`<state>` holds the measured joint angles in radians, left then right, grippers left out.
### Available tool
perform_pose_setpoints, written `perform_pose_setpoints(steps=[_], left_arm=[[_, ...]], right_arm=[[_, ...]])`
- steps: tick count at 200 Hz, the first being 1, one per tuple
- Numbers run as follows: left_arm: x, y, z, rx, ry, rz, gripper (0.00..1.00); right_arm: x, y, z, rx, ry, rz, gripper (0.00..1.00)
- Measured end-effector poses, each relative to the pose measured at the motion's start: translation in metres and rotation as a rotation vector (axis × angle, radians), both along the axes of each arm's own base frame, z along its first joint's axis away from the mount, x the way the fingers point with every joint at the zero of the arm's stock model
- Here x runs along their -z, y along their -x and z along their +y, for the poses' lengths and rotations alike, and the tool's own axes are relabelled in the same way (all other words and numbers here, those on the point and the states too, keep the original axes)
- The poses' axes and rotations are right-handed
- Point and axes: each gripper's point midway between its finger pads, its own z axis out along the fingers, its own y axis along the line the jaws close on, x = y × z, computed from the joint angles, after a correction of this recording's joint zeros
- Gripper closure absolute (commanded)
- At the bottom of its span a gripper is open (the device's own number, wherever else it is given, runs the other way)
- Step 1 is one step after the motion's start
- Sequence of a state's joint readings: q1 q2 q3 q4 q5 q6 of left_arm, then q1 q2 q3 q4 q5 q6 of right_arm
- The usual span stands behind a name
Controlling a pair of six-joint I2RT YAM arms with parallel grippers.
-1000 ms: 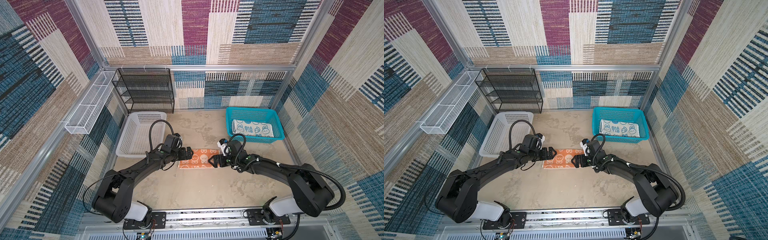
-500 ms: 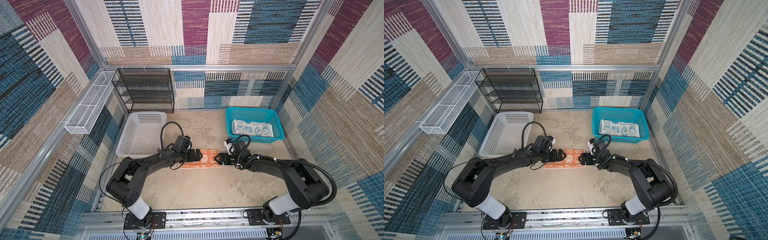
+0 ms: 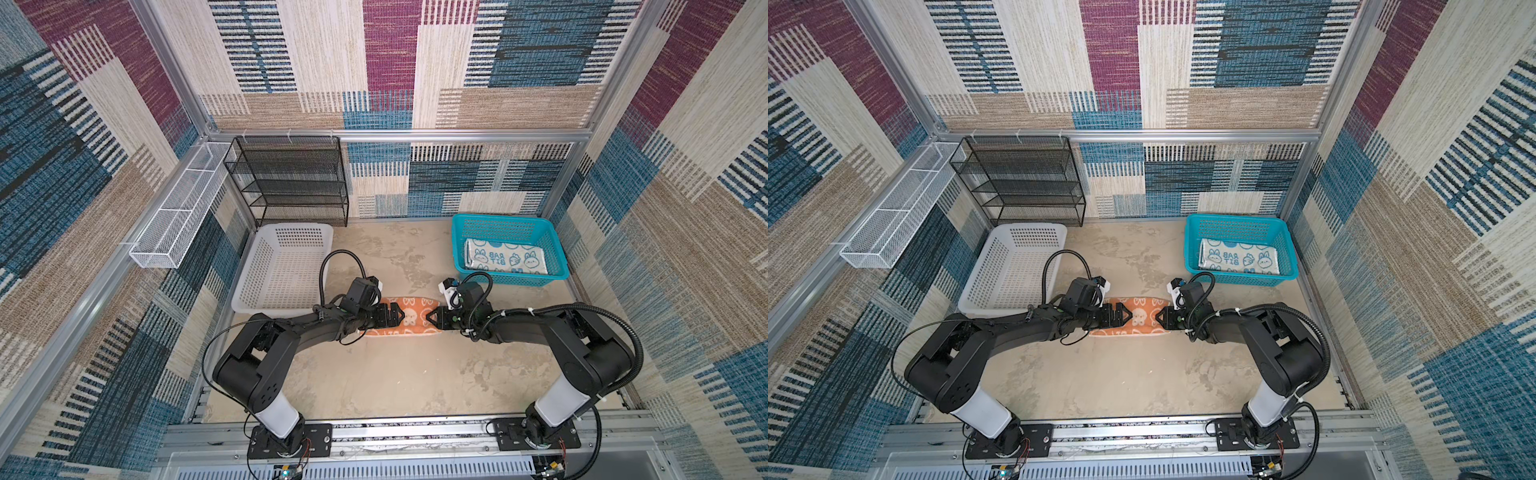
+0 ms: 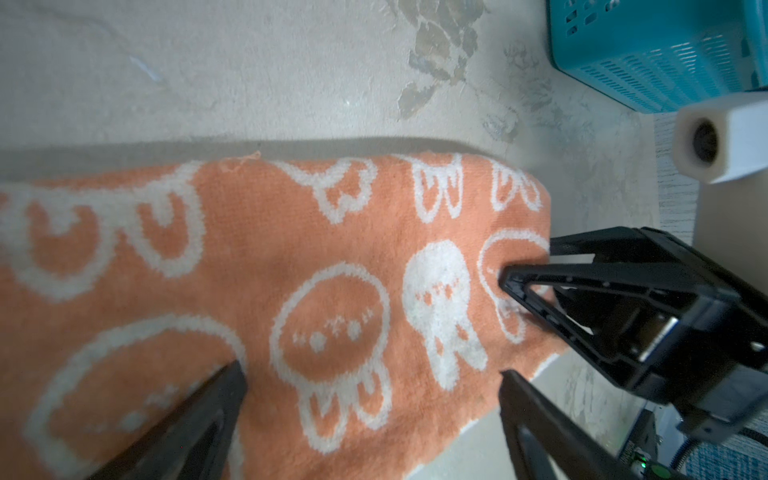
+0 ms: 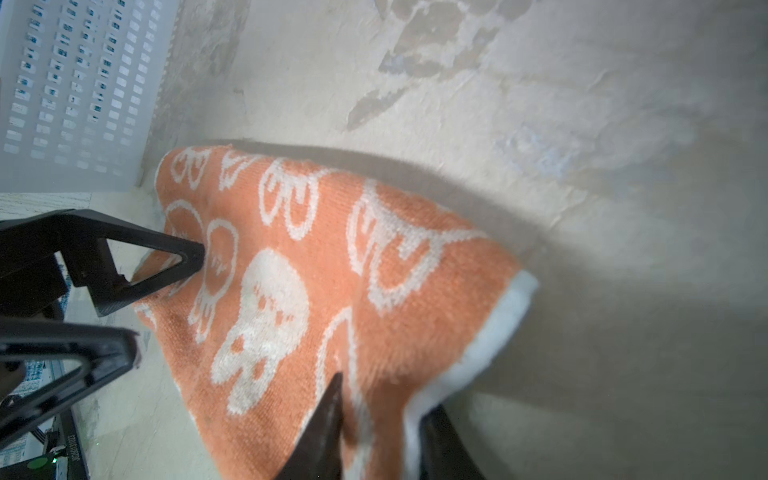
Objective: Fold and stack the towels
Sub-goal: 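Carry the folded orange towel with the right gripper into the teal basket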
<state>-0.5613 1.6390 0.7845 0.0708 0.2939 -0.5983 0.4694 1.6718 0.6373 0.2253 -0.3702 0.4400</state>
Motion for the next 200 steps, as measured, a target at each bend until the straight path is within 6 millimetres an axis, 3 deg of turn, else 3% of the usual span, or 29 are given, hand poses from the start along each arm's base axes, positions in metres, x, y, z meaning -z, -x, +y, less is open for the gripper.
perform_pose_setpoints(steps=[20, 60, 93, 147, 177, 200], left_arm=[[-0.001, 0.004, 0.003, 0.0, -0.009, 0.008, 0.01], [-0.017, 0.001, 0.011, -0.02, -0.068, -0.006, 0.01], [-0.058, -0.029, 0.007, -0.059, -0.082, -0.093, 0.01], [-0.149, -0.095, -0.011, -0.095, -0.101, -0.325, 0.01], [-0.184, -0.123, -0.025, -0.083, -0.111, -0.409, 0.01], [-0.194, -0.137, -0.031, -0.079, -0.122, -0.444, 0.01]], right_arm=[[0.001, -0.003, 0.001, 0.003, 0.012, 0.016, 0.97], [-0.015, -0.023, 0.001, 0.003, 0.066, 0.003, 1.0], [-0.058, -0.06, -0.004, 0.016, 0.072, -0.067, 1.0], [-0.142, -0.136, -0.025, 0.065, 0.084, -0.199, 1.0], [-0.167, -0.167, -0.046, 0.097, 0.106, -0.225, 1.0], [-0.174, -0.181, -0.068, 0.13, 0.112, -0.219, 1.0]])
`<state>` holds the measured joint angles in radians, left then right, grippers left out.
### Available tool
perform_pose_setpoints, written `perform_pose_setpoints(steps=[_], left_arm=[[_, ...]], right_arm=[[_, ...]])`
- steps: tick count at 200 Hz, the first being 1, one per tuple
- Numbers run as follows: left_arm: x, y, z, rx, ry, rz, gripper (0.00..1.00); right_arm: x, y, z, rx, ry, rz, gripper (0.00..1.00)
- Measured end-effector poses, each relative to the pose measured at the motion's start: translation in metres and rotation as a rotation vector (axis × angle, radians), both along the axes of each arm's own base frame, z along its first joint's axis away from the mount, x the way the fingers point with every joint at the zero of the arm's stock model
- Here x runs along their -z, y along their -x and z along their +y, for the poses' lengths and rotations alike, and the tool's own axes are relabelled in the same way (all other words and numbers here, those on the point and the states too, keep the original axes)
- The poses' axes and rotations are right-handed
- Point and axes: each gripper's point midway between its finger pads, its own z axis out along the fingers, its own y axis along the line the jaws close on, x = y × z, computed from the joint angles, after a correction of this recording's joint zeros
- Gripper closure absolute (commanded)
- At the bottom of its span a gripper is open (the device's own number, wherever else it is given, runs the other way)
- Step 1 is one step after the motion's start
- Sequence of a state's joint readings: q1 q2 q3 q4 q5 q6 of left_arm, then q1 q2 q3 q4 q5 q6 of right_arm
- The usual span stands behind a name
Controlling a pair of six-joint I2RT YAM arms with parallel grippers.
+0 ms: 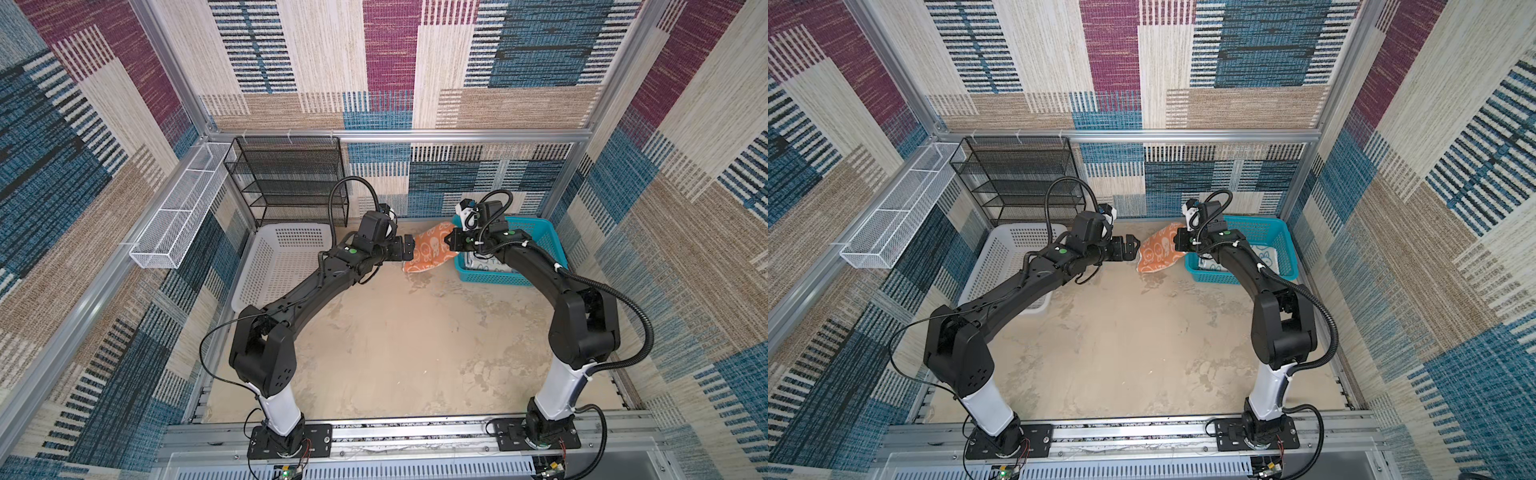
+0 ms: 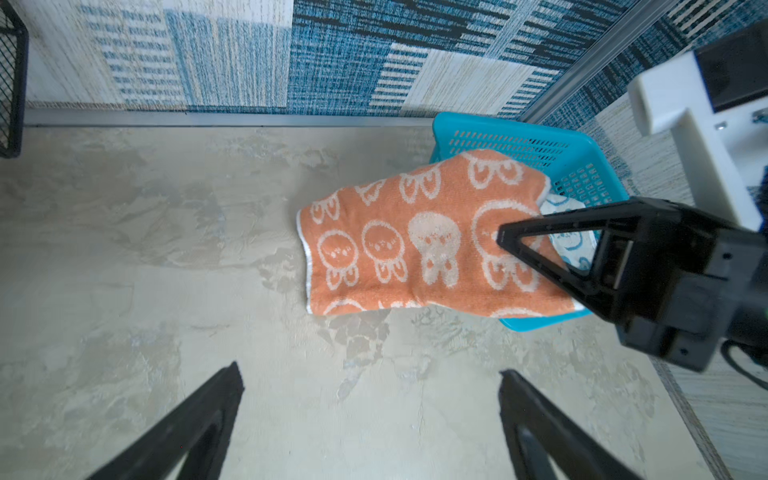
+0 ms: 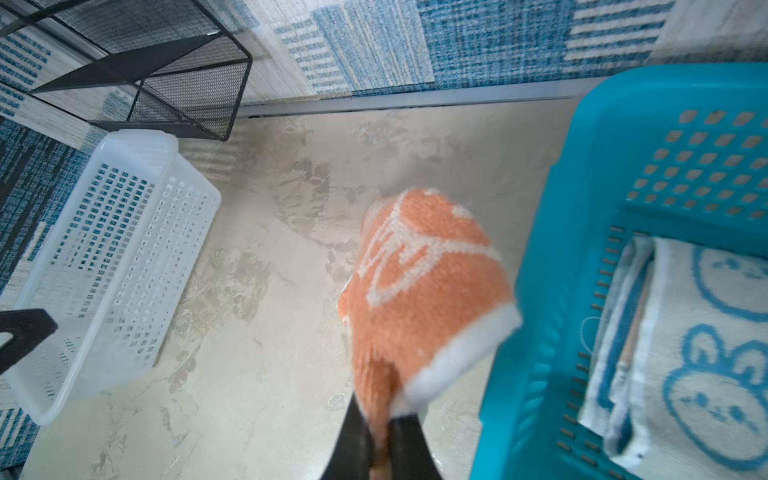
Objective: Fold and stack the towels
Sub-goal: 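Carry the folded orange towel with the right gripper into the teal basket, then lay the orange towel on the rabbit towel and open the right gripper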
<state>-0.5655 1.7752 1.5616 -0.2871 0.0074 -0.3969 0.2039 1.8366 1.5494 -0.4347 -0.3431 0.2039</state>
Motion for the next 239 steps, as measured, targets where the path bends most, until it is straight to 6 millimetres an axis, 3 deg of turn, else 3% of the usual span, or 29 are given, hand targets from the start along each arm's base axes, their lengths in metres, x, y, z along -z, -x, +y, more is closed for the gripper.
perform_pose_setpoints(steps=[49, 67, 93, 120, 239], left_arm=[[0.009, -0.018, -0.03, 0.05, 0.001, 0.023, 0.01], [0.011, -0.02, -0.045, 0.081, 0.006, 0.028, 0.01], [0.016, -0.021, -0.061, 0.109, -0.003, 0.035, 0.01], [0.018, -0.019, -0.072, 0.144, -0.004, 0.039, 0.01], [0.027, -0.027, -0.086, 0.177, -0.039, 0.038, 0.01]], right_arm=[[0.016, -0.008, -0.042, 0.043, 0.045, 0.061, 1.0], [0.022, -0.01, -0.066, 0.081, 0.065, 0.072, 1.0], [0.044, -0.003, -0.101, 0.141, 0.099, 0.126, 1.0], [0.05, 0.002, -0.121, 0.165, 0.117, 0.143, 1.0], [0.074, -0.017, -0.195, 0.294, 0.218, 0.167, 1.0]])
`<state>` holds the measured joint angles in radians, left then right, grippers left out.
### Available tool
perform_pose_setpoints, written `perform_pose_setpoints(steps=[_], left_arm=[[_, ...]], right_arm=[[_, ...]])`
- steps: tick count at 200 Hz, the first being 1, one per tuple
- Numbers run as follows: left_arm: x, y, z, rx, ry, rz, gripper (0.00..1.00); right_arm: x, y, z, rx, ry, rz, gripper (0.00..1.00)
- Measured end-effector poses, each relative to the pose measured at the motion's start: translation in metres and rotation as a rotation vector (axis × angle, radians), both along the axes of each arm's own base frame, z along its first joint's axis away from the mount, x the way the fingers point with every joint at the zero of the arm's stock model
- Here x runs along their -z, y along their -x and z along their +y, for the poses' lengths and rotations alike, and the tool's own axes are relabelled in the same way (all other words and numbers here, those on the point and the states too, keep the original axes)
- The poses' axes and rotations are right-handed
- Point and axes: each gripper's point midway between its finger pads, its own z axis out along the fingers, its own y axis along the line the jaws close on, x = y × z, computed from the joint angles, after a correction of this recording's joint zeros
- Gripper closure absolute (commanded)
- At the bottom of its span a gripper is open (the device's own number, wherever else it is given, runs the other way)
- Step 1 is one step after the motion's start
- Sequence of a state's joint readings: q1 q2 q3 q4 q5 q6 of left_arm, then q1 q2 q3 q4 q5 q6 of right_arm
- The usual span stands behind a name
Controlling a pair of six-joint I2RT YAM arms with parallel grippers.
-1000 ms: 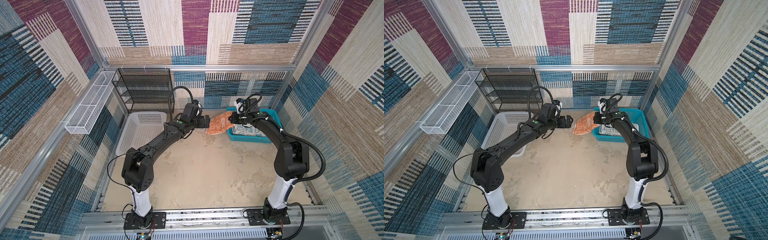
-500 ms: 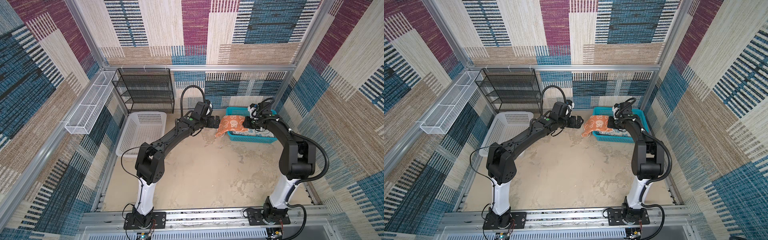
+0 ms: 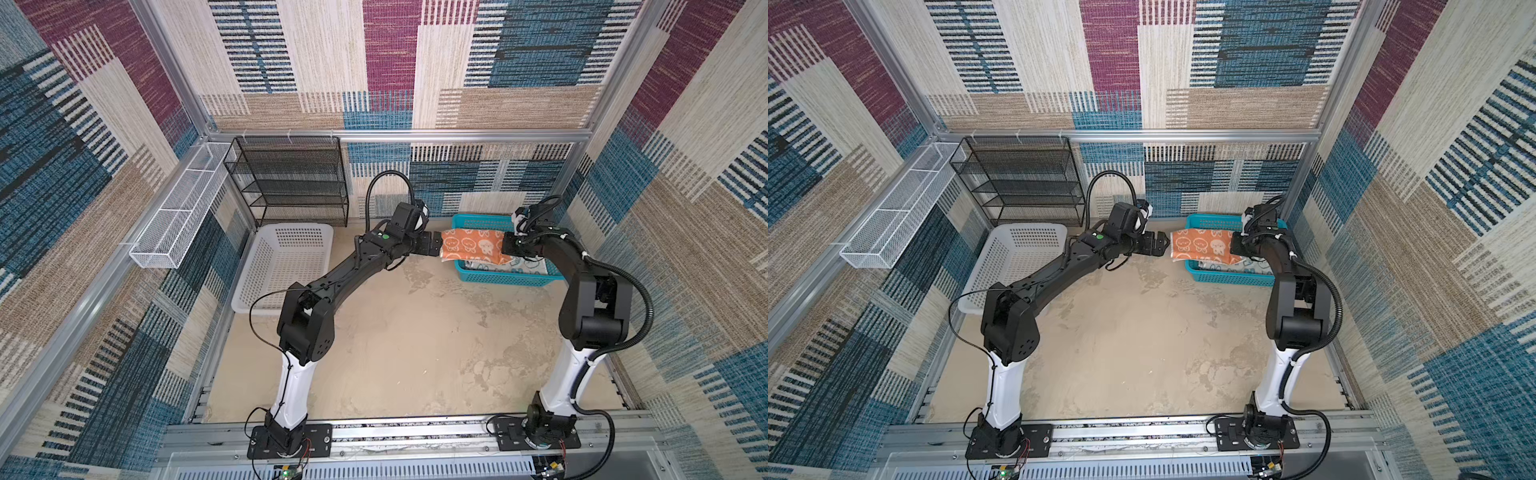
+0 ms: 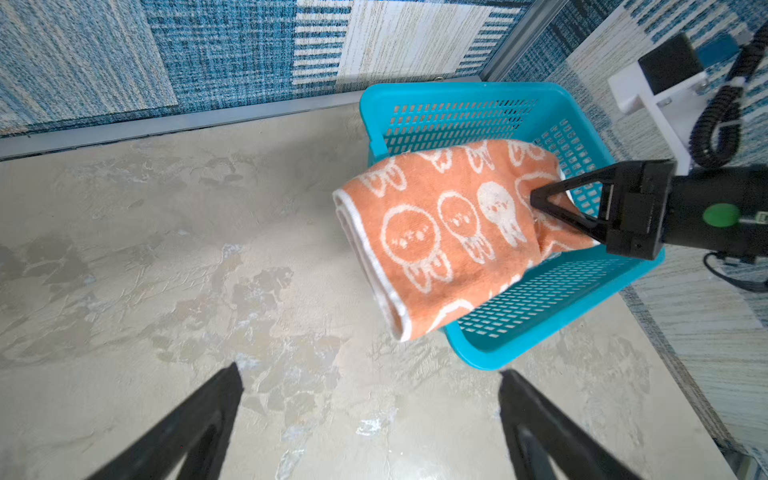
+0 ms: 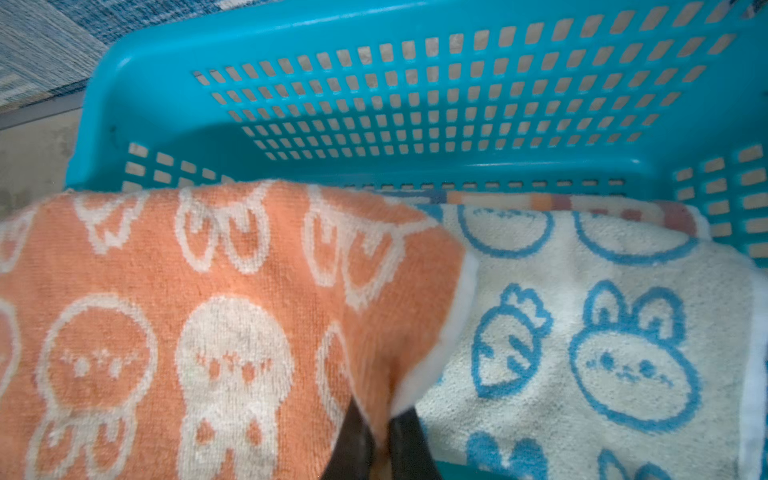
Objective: Fold and stack the towels
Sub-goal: 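Lay the orange towel on the rabbit towel and open the right gripper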
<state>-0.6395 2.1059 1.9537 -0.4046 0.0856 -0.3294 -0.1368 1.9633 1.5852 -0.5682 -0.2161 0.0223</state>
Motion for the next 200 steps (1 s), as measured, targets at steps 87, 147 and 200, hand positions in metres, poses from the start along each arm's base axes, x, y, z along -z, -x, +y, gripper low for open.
perform_pose_setpoints(steps=[87, 147, 200], left_arm=[[0.028, -0.006, -0.004, 0.018, -0.069, 0.051, 0.01], [0.037, -0.006, -0.003, 0.021, -0.088, 0.066, 0.01], [0.036, -0.006, -0.004, 0.022, -0.089, 0.063, 0.01]], right_arm=[[0.027, -0.003, -0.077, 0.109, 0.061, 0.04, 1.0], [0.038, -0.001, -0.087, 0.133, 0.101, 0.07, 0.99], [0.041, 0.001, -0.105, 0.189, 0.183, 0.093, 0.88]])
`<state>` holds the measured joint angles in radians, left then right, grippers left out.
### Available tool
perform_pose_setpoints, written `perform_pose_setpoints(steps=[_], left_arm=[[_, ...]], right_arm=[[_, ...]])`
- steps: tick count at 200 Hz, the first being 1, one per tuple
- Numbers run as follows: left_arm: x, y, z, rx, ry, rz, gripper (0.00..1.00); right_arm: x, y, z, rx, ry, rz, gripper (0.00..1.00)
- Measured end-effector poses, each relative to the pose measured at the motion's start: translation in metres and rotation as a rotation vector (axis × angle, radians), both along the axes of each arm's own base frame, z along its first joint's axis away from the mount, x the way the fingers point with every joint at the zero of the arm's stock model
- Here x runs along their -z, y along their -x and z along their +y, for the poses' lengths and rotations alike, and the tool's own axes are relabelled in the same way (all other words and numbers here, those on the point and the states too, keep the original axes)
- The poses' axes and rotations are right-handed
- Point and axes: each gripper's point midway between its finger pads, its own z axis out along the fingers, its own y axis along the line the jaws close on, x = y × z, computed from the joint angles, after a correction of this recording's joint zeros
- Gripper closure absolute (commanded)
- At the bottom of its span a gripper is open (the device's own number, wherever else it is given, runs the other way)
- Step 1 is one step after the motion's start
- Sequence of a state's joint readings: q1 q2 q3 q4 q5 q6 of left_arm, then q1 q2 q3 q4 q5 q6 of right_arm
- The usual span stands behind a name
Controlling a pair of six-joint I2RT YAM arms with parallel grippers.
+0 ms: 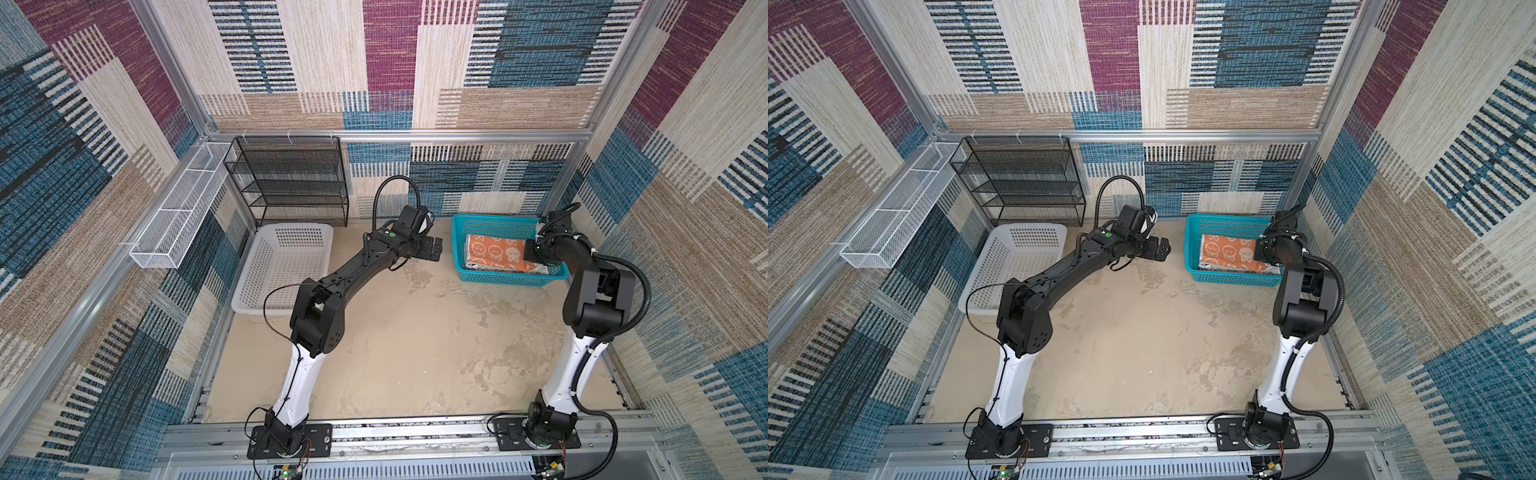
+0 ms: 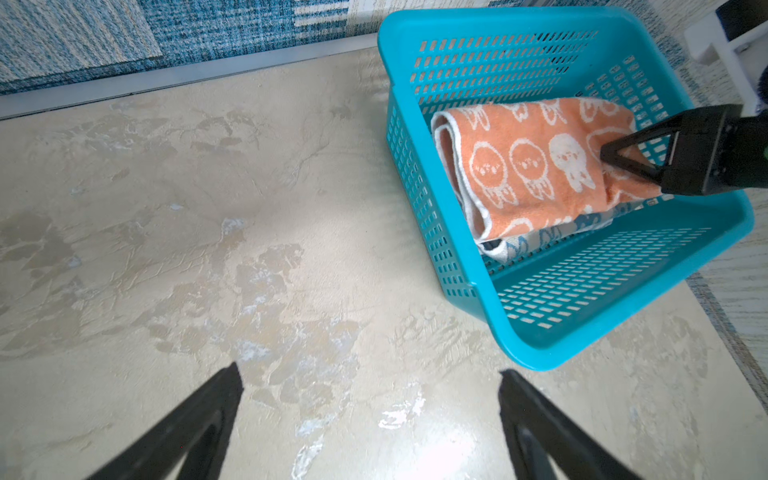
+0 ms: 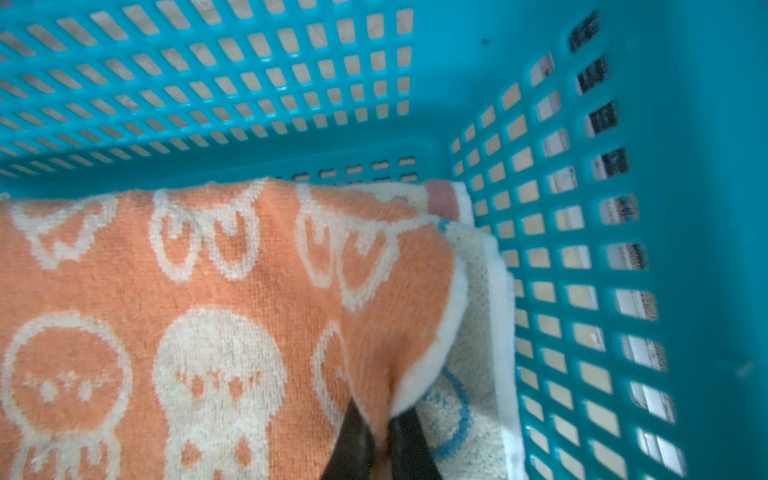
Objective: Fold and stack the towels
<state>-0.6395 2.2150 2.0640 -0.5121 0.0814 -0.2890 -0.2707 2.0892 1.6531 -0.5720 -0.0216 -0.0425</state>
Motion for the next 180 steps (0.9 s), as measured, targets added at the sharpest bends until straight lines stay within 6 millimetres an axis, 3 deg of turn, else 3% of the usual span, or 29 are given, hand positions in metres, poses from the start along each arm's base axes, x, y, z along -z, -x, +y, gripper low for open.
perform_pose_setpoints(steps=[63, 87, 132, 180], left_arm=[[0.0, -0.001, 0.001, -0.006, -0.006, -0.005, 0.01], [0.0, -0.002, 0.003, -0.015, -0.014, -0.011, 0.01], [-0.001, -0.001, 0.005, -0.019, -0.02, -0.01, 0.01], [-0.006, 0.008, 0.021, -0.045, -0.056, -0.024, 0.01]], right_arm=[[-0.002, -0.014, -0.01, 0.012, 0.036, -0.013, 0.61], [-0.007, -0.018, -0.01, 0.009, 0.04, -0.026, 0.58], [-0.011, -0.02, -0.003, -0.004, 0.035, -0.036, 0.41], [-0.051, -0.02, 0.025, -0.059, 0.01, -0.117, 0.07]])
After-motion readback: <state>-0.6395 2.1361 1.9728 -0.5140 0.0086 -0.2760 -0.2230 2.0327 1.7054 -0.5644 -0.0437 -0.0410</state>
